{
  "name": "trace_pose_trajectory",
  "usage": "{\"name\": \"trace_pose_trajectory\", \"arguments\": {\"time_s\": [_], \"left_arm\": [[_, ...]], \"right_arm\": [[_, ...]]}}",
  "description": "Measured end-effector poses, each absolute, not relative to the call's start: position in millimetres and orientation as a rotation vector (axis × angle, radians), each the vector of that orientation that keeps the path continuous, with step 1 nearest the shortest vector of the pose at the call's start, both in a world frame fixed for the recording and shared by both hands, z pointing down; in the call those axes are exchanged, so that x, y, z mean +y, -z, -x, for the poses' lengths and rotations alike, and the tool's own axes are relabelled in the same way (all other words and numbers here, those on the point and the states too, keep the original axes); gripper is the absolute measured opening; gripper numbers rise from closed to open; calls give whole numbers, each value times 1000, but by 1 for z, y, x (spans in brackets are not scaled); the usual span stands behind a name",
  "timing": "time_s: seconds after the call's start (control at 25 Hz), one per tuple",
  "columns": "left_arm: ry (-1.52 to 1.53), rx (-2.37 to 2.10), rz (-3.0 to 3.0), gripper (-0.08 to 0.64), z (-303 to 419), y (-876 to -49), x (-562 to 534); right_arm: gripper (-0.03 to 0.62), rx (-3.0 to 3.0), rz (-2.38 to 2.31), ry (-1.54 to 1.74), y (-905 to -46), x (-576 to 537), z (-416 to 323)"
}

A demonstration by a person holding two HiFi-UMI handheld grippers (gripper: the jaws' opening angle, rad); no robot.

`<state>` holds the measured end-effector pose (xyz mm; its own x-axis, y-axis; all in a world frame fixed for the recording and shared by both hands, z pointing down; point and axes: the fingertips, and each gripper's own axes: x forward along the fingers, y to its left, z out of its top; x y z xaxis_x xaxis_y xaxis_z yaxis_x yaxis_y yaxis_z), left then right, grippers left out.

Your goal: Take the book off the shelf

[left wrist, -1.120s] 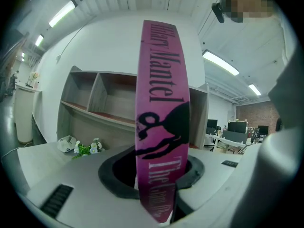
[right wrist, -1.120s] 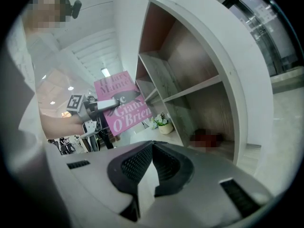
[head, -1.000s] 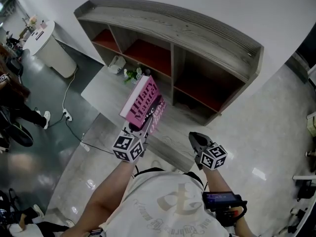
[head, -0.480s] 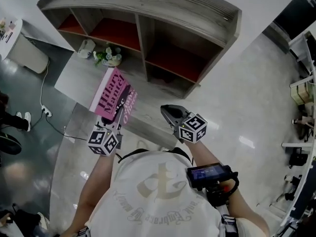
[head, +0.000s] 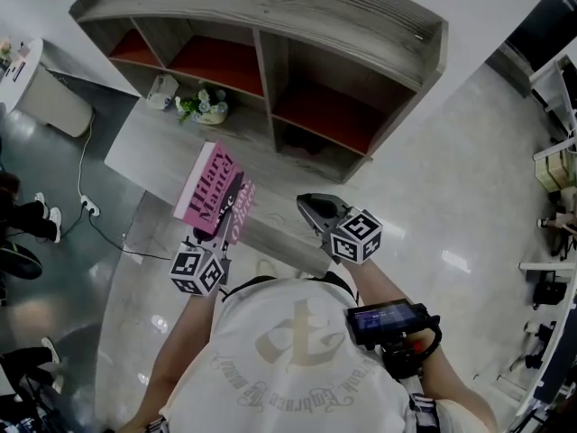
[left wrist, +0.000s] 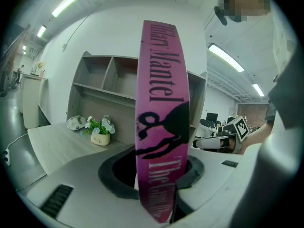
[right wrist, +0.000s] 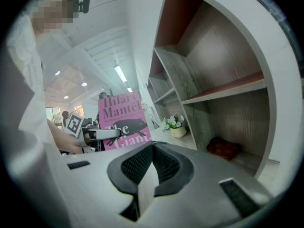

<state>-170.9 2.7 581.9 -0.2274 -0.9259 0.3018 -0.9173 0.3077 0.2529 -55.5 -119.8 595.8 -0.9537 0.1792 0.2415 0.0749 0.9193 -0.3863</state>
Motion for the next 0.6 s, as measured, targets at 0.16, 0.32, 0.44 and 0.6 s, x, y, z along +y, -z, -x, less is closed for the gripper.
{"name": "trace_pose_trajectory", "arguments": {"time_s": [0.16, 0.32, 0.44, 0.6], "left_arm": [[25, -2178, -1645, 155, 171, -584, 4], [21, -2173, -1656, 155, 172, -583, 3], [20, -2165, -1660, 155, 170, -582, 3], [15, -2156, -1665, 155, 165, -581, 5]], "right_arm": [[2, -2806, 180, -554, -596, -119, 56], [2, -2804, 176, -555, -597, -119, 56], [2, -2799, 171, -558, -598, -118, 54], [2, -2798, 169, -559, -596, -116, 51]]}}
